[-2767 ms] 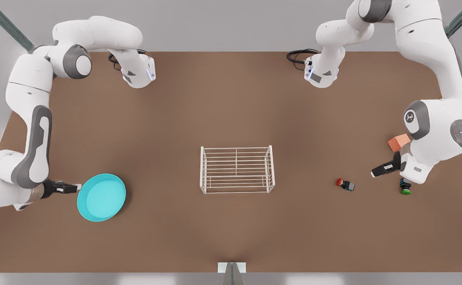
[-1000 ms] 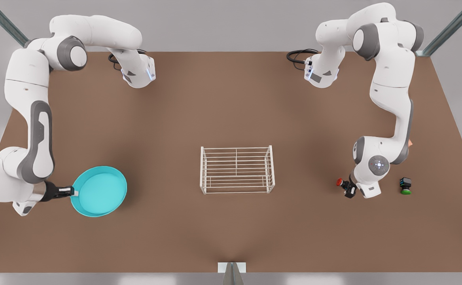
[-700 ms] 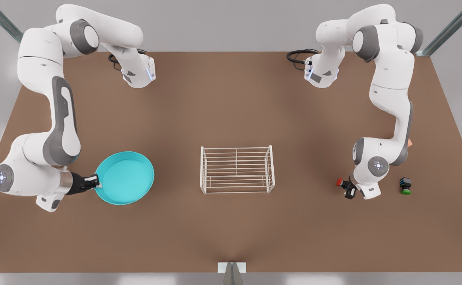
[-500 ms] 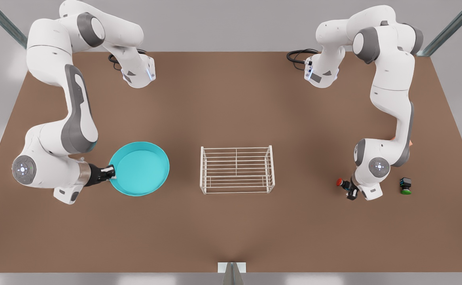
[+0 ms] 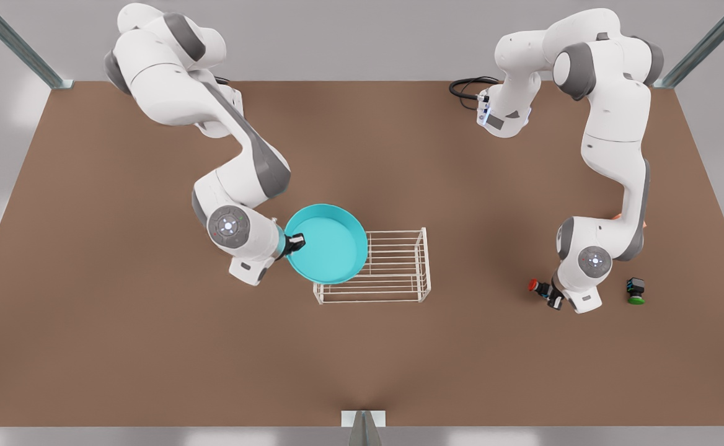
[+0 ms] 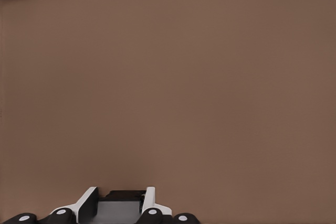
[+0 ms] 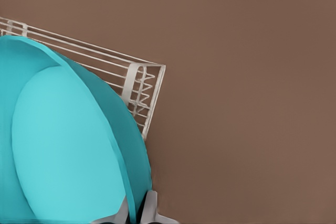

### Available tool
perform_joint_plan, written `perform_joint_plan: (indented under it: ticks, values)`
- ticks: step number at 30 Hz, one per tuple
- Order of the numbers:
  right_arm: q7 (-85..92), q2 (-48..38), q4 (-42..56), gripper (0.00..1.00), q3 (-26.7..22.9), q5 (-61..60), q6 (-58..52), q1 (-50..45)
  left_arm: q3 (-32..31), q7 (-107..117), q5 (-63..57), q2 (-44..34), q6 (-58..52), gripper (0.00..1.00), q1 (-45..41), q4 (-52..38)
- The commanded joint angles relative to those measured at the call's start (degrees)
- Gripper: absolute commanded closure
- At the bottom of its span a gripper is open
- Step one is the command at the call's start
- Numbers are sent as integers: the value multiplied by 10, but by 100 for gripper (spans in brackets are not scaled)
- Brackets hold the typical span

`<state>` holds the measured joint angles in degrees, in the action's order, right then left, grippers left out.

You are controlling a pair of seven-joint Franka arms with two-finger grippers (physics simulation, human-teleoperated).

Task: Place the plate on the shelf with right arm and place the red button switch in the plate with left arm

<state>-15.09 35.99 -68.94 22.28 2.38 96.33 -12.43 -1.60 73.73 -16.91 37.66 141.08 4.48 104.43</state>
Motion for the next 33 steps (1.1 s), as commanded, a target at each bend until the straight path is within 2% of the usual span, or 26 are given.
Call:
perform_joint_plan:
  ticks: [1, 6, 9, 15, 21, 22, 25, 28, 31, 33]
  values:
    - [-391, 8, 0, 77, 0, 13, 47, -20, 0, 5, -1, 0, 0, 44, 0, 0]
    - [-528, 37, 6, 77, -3, 32, 132, -73, 0, 6, -6, 2, 0, 43, 0, 0]
    - [-560, 42, 8, 77, -4, 30, 159, -77, 0, 6, -7, 7, 1, 48, 0, -1]
    - [-588, 42, 7, 77, -1, 31, 161, -99, 0, 3, -5, -3, -18, 54, 4, -6]
    - [-562, 26, 5, 77, -3, 33, 123, -95, -19, 2, 0, -65, -115, 54, 2, -10]
    - [-572, 26, 5, 0, -3, 31, 122, -94, -22, 5, 1, -76, -118, 54, 2, -10]
    - [-572, 26, 6, 0, -3, 32, 122, -94, -39, 4, 6, -106, -173, 55, 2, -12]
    - [-563, 15, 6, 0, -5, 32, 117, -84, -63, 3, 14, -124, -263, 55, 1, -56]
    - [-464, -92, 7, 0, 8, -18, -23, -14, -89, 7, 23, -136, -327, 55, 0, -87]
    - [-264, -183, 8, 0, 7, -46, -163, 92, -104, 10, 35, -152, -367, 55, -1, -100]
